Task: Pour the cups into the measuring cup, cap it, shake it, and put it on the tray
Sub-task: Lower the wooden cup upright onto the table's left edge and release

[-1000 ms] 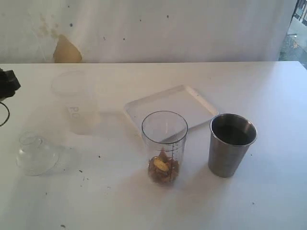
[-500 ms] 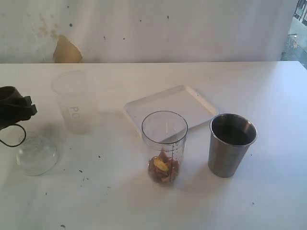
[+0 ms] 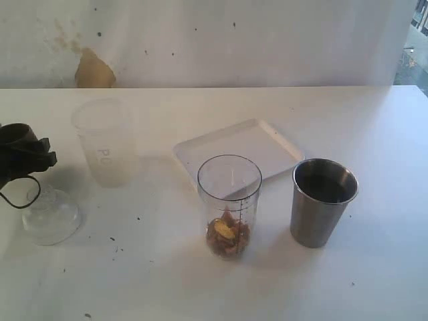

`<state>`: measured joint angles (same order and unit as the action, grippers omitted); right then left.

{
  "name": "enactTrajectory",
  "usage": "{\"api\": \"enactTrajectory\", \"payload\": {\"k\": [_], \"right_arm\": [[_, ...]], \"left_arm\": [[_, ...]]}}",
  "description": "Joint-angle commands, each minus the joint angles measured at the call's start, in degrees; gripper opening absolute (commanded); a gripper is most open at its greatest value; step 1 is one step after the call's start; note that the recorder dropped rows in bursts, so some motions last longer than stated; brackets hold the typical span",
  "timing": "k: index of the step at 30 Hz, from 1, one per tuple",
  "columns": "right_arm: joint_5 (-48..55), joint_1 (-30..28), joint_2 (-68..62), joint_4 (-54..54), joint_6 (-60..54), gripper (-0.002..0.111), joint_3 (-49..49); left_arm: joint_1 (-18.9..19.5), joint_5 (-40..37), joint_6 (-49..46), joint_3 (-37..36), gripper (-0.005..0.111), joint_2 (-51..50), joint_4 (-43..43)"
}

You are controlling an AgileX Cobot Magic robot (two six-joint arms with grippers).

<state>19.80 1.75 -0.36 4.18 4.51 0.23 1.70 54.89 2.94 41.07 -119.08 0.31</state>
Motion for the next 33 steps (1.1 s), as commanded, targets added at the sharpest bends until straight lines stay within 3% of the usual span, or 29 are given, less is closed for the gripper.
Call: {"api": "enactTrajectory", "payload": {"k": [1,19,24,33], "right_arm": [[-0.17,0.06,0.36,0.32,0.28,0.000,-0.23],[-0.17,0.06,0.36,0.32,0.28,0.000,-0.23],[-0.17,0.06,0.36,0.32,0.28,0.000,-0.23],[-0.17,0.06,0.36,0.32,0.28,0.000,-0.23]], "left_arm": [[0.25,1.99,-0.21,0.42,0.103,0.10,0.19],[0.25,-0.93,-0.38,0.31,0.105,6.43,0.19],[0.25,-5.83,-0.34,0.31,0.105,11.42,0.19],[0.25,-22.52,0.95,0.31,0.105,22.21,0.19]]}}
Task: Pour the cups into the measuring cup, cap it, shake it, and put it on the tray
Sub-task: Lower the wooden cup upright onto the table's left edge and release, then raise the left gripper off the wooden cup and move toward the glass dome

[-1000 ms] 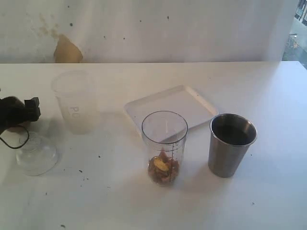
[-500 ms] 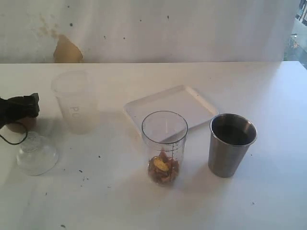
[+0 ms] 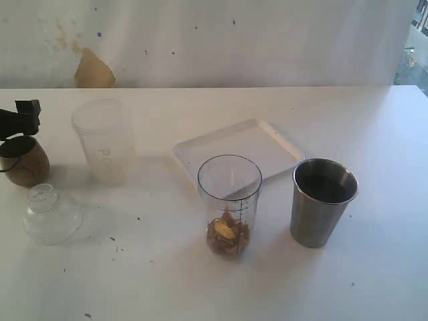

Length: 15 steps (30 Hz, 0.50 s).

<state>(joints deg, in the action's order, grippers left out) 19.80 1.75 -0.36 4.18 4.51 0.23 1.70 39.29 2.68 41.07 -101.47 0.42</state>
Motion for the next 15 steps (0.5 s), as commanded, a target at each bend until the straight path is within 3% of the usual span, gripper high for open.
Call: {"api": "enactTrajectory", "payload": {"k": [1,15], "right_arm": [[-0.17,0.06,0.36,0.32,0.28,0.000,-0.23],[-0.17,0.06,0.36,0.32,0.28,0.000,-0.23]], "left_arm": [[0.25,-9.39,1.98,0.31,0.105,6.12,0.08],[0.25,-31.90,2.73,0.22,0.105,24.32,0.08]]}}
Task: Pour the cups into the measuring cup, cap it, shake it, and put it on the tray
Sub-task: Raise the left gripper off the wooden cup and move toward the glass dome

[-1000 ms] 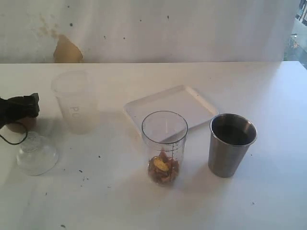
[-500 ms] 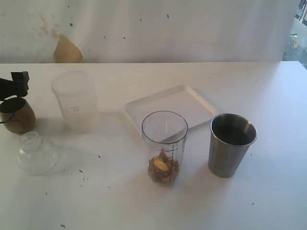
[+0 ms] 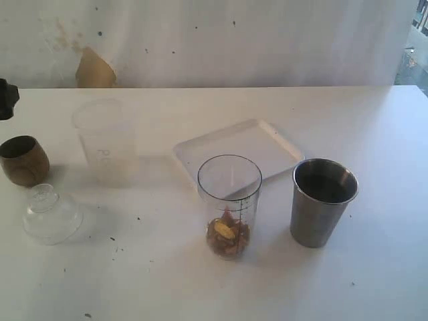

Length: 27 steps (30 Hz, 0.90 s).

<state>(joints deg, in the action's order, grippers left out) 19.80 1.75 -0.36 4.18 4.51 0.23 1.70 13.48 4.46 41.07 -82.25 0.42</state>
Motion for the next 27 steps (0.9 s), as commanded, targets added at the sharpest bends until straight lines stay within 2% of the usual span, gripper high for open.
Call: {"api": "enactTrajectory", "payload": {"k": [1,5,13,20,27], "right_arm": [[-0.17,0.06,0.36,0.32,0.28,0.000,-0.23],[-0.17,0.06,0.36,0.32,0.28,0.000,-0.23],[-0.17,0.06,0.36,0.32,0.28,0.000,-0.23],[-0.17,0.06,0.36,0.32,0.28,0.000,-0.23],[-0.17,0.06,0.36,0.32,0.28,0.000,-0.23]], "left_arm": [[0.09,-7.62,1.50,0.22,0.105,6.46,0.08],[-2.01,-9.35,1.78,-1.01,0.105,11.89,0.08],[-7.72,-0.71,3.45,-8.05,0.105,20.64,0.08],[-7.81,-4.68,4.05,-10.85,0.105,21.66,0.08],[-7.81,-4.53,4.49,-14.86,0.105,21.28,0.08]]}}
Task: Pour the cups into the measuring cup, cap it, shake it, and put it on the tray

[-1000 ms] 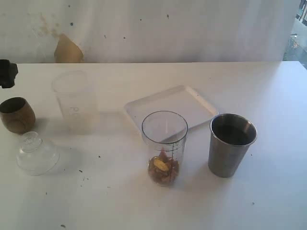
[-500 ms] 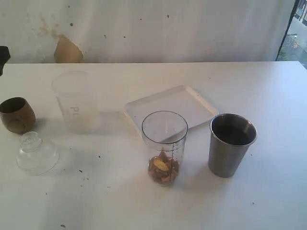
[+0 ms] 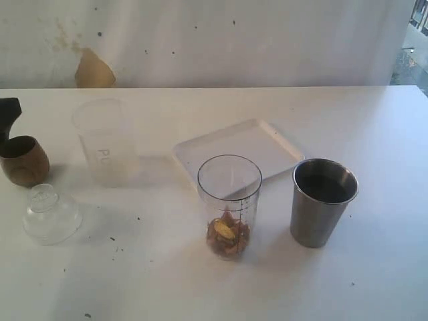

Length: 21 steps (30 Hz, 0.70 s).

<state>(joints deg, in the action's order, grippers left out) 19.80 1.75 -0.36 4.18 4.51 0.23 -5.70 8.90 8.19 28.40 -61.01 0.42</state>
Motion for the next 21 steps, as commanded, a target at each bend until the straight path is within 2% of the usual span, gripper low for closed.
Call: {"api": "enactTrajectory", "payload": {"k": [1,8,15,21], "right_arm": [[-0.17,0.06,0.36,0.32,0.28,0.000,-0.23],[-0.17,0.06,0.36,0.32,0.28,0.000,-0.23],[-0.17,0.06,0.36,0.32,0.28,0.000,-0.23],[-0.17,0.06,0.36,0.32,0.28,0.000,-0.23]], "left_arm": [[-0.41,0.04,1.06,-2.78,0.105,-0.28,0.08],[-0.56,-0.86,3.99,-5.48,0.105,-5.08,0.08],[-6.44,0.35,2.94,-5.36,0.105,-13.65,3.10],[-6.45,1.37,2.94,-3.07,0.105,-20.45,3.10]]}}
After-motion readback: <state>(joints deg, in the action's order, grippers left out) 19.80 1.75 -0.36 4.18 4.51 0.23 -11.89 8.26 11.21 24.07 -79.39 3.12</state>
